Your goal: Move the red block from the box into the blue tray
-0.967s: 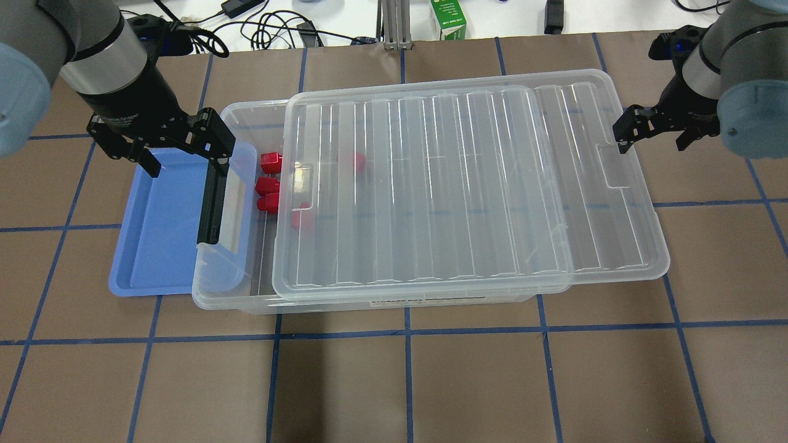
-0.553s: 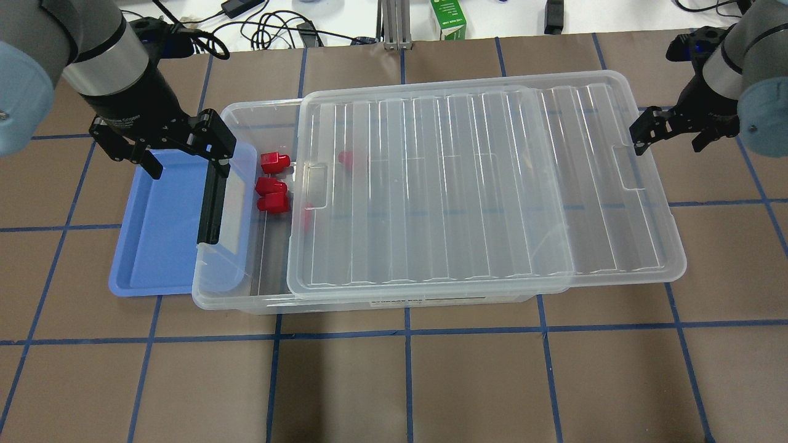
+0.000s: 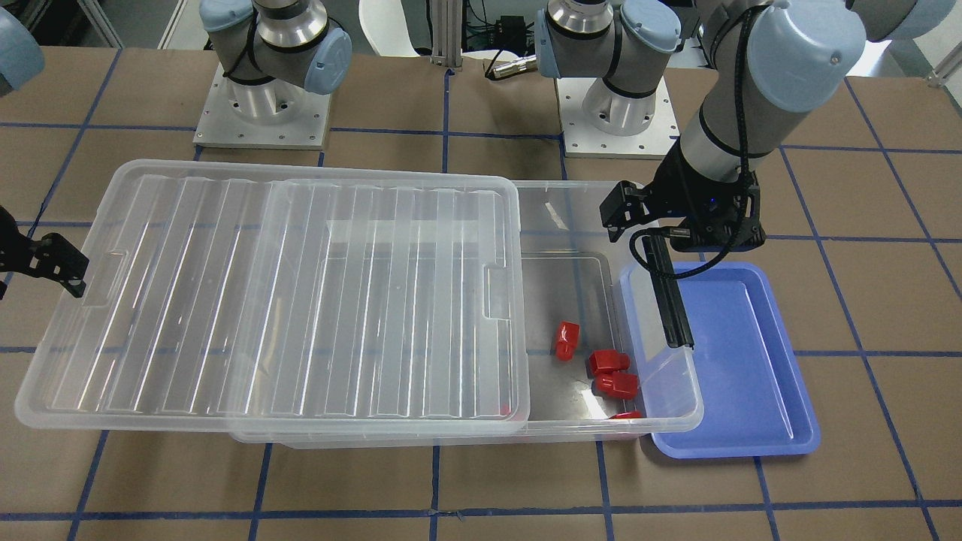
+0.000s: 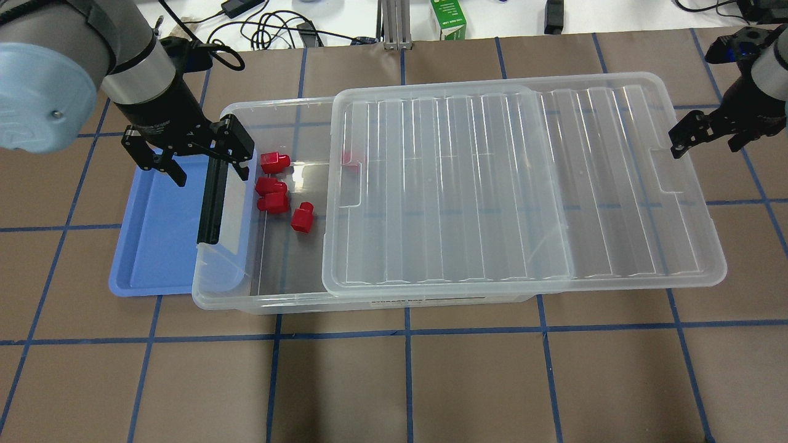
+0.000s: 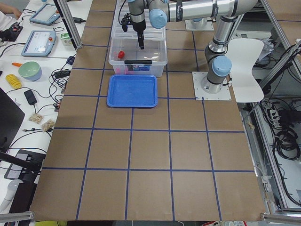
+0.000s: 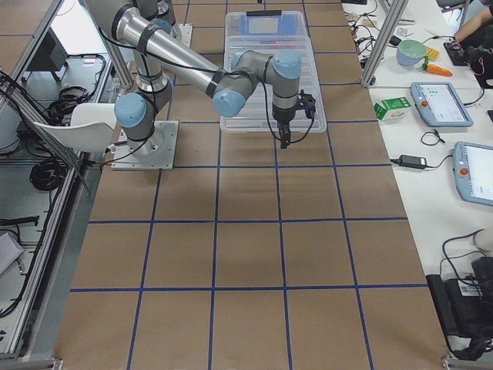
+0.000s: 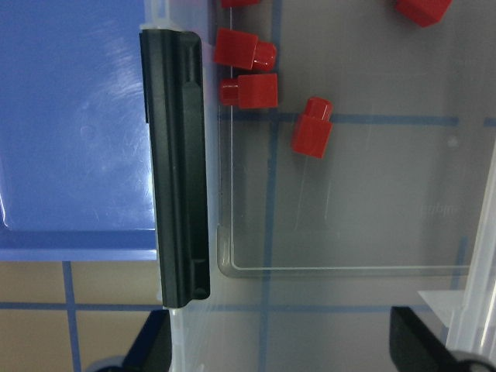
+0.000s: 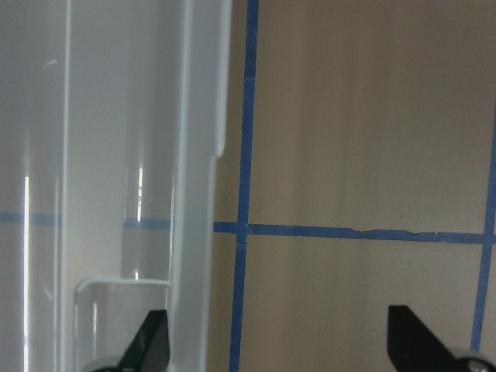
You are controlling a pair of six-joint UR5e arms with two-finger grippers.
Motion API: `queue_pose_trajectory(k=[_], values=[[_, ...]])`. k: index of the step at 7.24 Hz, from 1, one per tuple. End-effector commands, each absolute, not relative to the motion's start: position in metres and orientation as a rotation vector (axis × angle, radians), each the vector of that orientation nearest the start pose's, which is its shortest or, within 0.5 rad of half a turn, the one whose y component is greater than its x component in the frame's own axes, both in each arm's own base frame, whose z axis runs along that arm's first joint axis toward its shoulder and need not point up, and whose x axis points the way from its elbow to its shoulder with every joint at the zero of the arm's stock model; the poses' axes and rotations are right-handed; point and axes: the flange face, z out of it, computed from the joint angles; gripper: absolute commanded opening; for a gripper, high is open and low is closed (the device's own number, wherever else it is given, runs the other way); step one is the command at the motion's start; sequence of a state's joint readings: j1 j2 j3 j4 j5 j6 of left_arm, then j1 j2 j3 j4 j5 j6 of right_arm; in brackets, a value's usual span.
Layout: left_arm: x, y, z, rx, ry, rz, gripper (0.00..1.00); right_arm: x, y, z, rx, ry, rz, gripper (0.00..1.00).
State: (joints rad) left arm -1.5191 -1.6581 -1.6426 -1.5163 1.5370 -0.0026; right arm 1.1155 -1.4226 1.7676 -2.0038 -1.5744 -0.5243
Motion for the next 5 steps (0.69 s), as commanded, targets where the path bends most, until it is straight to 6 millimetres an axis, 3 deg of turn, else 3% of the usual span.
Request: queue_pose_trajectory(k=[1,2,5], values=[[-0.131,-0.527,0.392,-0.037,3.169,0.158,1.00,-0.127,-0.543,0.362,-0.117,3.184,-0.126,1.00],[-0.141,-0.530,0.384,0.004,3.167,0.163,1.00,-0.136,-0.540,0.362,-0.122,3.184,-0.126,1.00],[-0.142,-0.541,0.363,0.072,3.167,0.187,0.89,-0.131,-0.538,0.368,-0.112,3.190,-0.140,1.00]])
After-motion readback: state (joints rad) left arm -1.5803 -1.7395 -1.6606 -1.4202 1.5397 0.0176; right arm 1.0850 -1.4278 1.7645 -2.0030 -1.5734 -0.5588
